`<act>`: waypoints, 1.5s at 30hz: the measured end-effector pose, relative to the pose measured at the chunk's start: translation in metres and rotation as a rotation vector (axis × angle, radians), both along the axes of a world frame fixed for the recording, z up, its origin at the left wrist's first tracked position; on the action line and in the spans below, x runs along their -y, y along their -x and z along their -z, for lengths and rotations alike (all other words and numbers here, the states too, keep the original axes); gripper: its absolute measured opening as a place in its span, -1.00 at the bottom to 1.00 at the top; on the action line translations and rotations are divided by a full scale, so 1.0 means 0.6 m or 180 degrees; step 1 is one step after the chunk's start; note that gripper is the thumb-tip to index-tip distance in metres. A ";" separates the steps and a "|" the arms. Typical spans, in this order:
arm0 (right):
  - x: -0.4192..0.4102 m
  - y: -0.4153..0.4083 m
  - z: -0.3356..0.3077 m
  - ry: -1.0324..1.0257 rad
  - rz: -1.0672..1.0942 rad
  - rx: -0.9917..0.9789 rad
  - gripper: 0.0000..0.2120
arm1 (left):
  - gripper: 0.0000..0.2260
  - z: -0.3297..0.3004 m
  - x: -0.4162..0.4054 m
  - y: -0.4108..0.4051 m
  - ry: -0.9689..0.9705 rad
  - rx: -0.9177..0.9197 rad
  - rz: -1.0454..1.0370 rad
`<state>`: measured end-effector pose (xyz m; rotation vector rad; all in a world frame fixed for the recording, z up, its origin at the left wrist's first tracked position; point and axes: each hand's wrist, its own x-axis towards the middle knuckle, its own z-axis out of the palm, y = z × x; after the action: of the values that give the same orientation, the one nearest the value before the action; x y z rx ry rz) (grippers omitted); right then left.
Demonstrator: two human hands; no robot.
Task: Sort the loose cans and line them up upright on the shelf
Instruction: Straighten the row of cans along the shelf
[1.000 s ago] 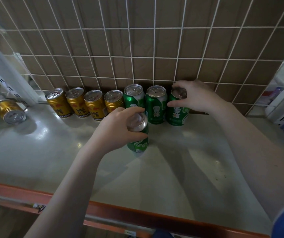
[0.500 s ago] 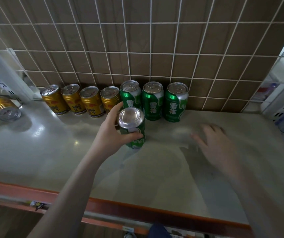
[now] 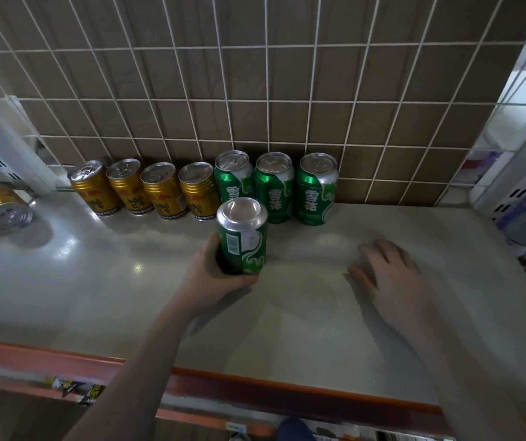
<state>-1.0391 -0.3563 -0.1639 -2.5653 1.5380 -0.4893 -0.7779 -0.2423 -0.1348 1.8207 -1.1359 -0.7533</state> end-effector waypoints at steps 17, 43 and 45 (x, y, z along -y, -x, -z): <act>-0.004 0.000 -0.003 -0.0183 0.0088 0.0035 -0.67 | -0.43 -0.038 -0.002 0.006 0.0609 -0.0160 0.0255; -0.002 0.021 0.004 -0.0277 -0.0087 0.0073 -0.45 | -0.44 -0.197 0.152 0.089 0.0413 0.1299 0.1857; -0.005 0.020 0.004 -0.0228 -0.0045 0.0057 -0.47 | -0.44 -0.219 0.178 0.103 0.0475 0.1414 0.2011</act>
<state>-1.0513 -0.3532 -0.1665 -2.5097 1.5024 -0.4462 -0.8395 -0.3489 -0.0036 1.5410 -2.0553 -0.5901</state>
